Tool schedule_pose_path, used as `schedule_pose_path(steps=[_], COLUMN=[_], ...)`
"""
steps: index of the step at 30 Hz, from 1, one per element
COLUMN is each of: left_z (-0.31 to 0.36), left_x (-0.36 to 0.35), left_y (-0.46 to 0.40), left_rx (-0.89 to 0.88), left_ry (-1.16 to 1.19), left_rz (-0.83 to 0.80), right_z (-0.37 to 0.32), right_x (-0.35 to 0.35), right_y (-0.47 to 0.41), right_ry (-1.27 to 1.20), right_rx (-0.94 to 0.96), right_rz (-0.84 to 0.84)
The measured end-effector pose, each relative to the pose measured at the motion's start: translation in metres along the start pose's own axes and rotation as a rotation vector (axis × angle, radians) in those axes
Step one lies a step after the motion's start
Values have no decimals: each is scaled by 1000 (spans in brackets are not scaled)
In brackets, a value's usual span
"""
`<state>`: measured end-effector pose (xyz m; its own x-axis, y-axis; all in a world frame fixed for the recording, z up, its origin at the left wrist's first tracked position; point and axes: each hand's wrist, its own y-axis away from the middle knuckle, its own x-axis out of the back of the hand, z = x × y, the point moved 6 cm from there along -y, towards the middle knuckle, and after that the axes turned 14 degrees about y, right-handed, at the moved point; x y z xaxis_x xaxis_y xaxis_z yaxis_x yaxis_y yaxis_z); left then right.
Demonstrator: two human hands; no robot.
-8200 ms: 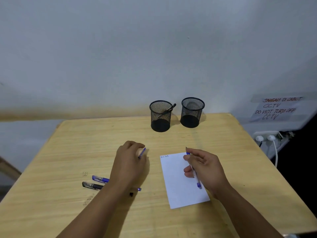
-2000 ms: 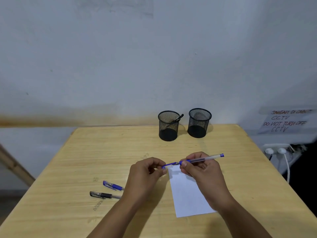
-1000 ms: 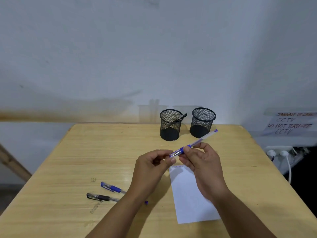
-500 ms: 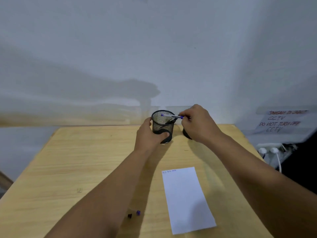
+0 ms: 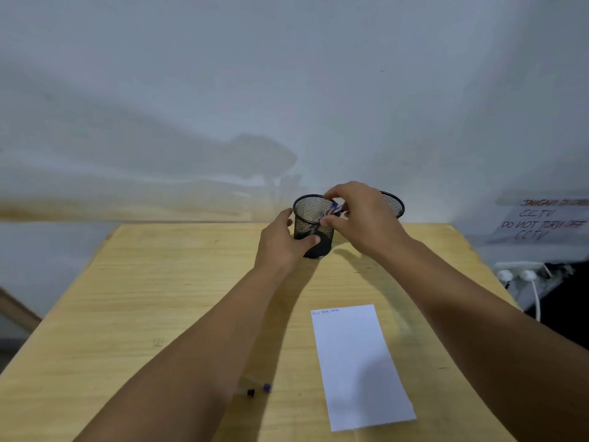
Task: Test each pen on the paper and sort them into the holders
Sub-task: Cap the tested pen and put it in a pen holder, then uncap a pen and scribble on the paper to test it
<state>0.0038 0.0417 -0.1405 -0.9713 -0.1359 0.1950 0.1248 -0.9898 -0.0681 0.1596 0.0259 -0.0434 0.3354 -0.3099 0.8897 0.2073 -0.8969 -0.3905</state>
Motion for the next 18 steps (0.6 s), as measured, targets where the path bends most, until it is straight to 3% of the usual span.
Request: schedule_pose_path(steps=[4,7,9,15,18], left_z=[-2,-5,-4,-10,-16], left_x=[25,48,65,114,136], left_y=[14,32,46,89,110], left_rx=[27,45,28,29,97], left_ry=[-58,-81,-131,-397,-492], left_rz=[-42,-102,-128,-260,-349], right_z=[-3,-9,-20,-74,-96], right_x=[4,-5,-16,-60,-77], right_y=[25,47,62,116,140], right_ry=[4,-54,-90,-230,-296], right_rx=[43,51,82,133,138], right_rz=[163,156,59,-466,-612])
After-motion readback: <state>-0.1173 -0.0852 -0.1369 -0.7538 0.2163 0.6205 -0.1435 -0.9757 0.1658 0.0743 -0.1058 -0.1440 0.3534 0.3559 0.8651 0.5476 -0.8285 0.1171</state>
